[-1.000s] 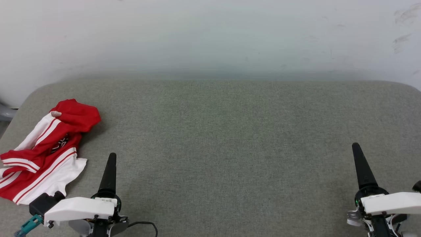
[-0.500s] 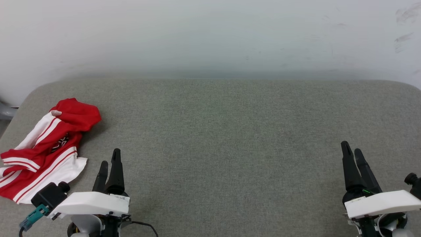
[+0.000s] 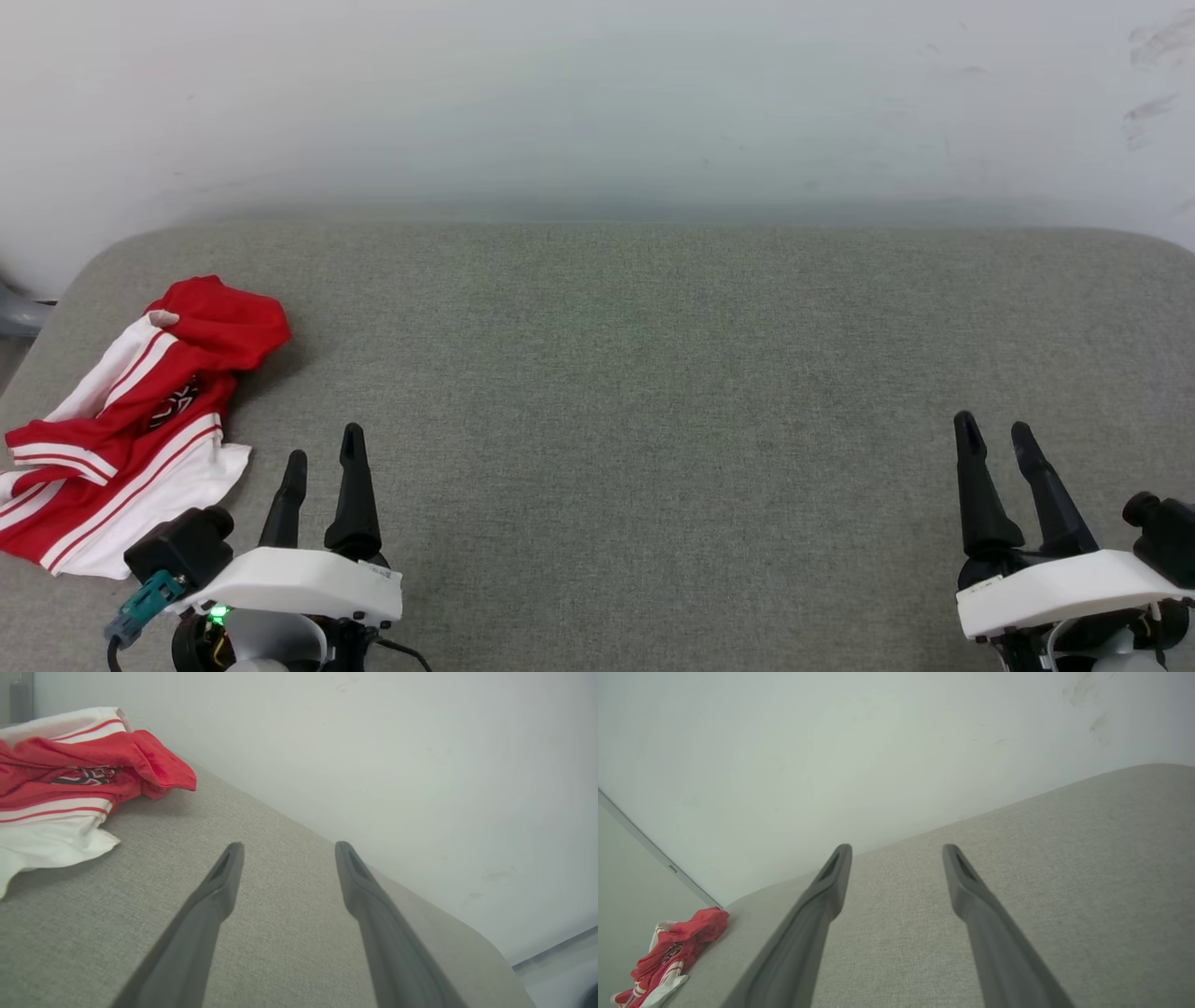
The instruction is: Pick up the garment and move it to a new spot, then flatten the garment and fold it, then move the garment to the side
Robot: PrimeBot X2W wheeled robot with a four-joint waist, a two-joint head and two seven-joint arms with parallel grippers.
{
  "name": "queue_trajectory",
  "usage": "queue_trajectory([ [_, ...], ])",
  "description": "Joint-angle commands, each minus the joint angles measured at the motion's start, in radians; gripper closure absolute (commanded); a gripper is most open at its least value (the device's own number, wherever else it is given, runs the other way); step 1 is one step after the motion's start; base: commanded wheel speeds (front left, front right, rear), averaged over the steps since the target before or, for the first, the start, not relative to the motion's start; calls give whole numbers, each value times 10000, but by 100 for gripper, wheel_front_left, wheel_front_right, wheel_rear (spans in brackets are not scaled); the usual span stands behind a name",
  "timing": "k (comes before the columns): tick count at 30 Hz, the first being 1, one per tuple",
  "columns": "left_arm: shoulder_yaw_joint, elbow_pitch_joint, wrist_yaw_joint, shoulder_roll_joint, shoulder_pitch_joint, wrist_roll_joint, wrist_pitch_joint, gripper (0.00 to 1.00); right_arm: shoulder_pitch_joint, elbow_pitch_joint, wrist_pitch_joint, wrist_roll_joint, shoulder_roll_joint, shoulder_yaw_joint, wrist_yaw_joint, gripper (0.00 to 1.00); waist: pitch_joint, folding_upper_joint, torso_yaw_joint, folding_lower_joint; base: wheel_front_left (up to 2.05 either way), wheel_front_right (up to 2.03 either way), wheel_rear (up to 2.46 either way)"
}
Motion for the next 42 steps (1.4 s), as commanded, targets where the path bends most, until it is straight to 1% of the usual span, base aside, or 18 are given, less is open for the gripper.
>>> queue_trajectory([
  [1,-46,-171,57,64,-12,370,-123,0,-49,-148,-113,-409,-1,6,1,0,2,0,6,0,0,0,0],
  [10,-171,-262,173,89,89,1349,-364,0,18,-152,-367,-1503,1,45,1,0,-4,0,5,0,0,0,0],
  [19,-269,-338,117,85,155,2222,-593,0,94,-241,-584,-2407,2,52,0,0,-10,0,22,0,0,0,0],
  [21,-302,-358,110,80,199,2603,-688,0,129,-306,-684,-2786,3,63,0,0,-16,0,32,0,0,0,0],
  [34,-365,-346,60,43,304,3604,-952,0,214,-405,-951,-3754,5,61,0,0,-39,0,60,0,0,0,0],
  [42,-411,-374,-62,22,339,4182,-1119,0,220,-433,-1126,-4226,6,43,-1,0,-38,0,74,0,0,0,0],
])
